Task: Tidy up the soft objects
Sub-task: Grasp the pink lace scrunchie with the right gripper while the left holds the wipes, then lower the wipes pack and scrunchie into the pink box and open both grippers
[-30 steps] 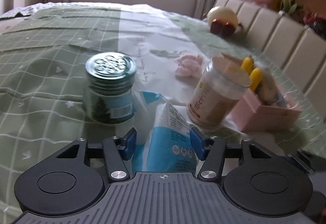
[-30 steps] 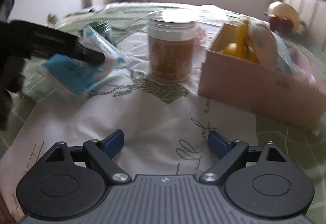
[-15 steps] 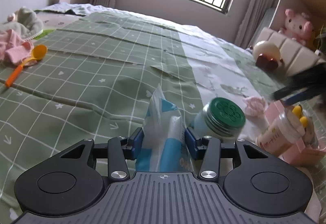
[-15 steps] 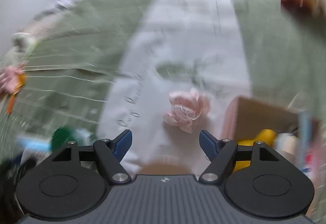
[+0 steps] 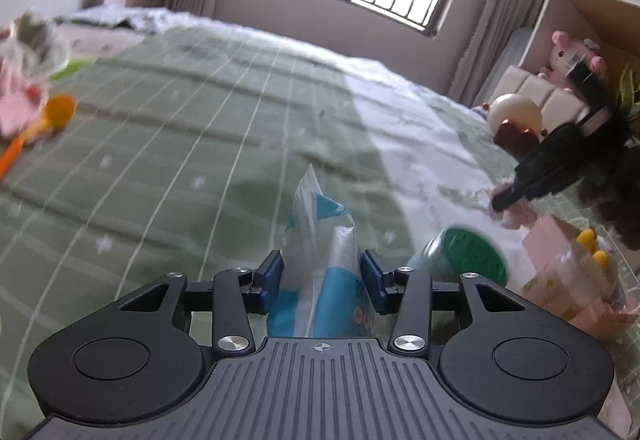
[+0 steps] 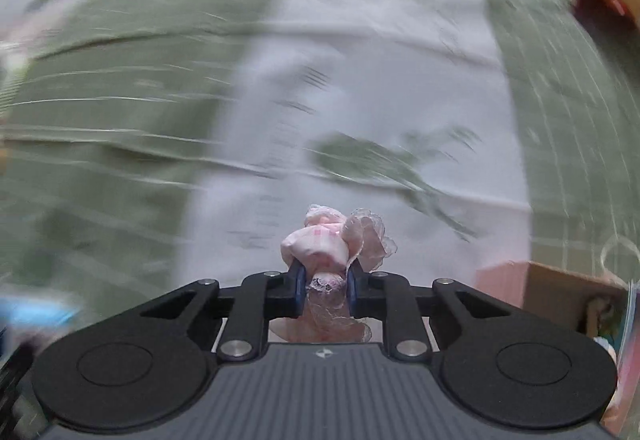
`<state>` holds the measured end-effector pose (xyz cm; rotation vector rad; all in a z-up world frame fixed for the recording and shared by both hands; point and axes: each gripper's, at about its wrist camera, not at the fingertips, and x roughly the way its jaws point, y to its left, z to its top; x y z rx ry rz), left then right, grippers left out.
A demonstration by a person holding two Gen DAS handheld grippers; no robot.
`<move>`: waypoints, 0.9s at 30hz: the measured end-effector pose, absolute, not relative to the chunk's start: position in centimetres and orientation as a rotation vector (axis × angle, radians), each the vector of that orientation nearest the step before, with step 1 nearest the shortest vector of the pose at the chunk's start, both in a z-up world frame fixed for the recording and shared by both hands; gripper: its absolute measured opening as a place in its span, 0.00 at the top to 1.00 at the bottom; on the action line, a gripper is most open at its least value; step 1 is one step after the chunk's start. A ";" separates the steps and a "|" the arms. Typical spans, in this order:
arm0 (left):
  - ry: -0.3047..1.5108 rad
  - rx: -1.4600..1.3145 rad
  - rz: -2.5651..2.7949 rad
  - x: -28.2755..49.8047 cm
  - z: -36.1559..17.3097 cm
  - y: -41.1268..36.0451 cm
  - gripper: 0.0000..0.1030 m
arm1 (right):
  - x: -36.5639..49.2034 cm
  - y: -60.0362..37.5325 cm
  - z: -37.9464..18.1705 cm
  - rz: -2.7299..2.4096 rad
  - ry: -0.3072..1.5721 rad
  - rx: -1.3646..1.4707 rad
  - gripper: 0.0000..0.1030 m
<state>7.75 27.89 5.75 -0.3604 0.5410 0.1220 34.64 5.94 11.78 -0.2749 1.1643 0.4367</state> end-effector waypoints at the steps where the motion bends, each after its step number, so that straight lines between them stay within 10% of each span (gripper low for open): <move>1: 0.531 -0.341 0.117 8.1 6.7 27.4 0.54 | 32.9 6.4 13.7 0.498 1.120 -0.281 0.82; 13: 0.410 -0.181 -0.116 11.8 18.4 11.9 0.54 | 24.1 -4.8 26.7 0.630 0.837 -0.212 0.82; 27: 0.552 -0.284 -0.400 20.3 16.7 -5.6 0.53 | 25.3 -27.0 21.6 0.465 0.787 0.022 0.81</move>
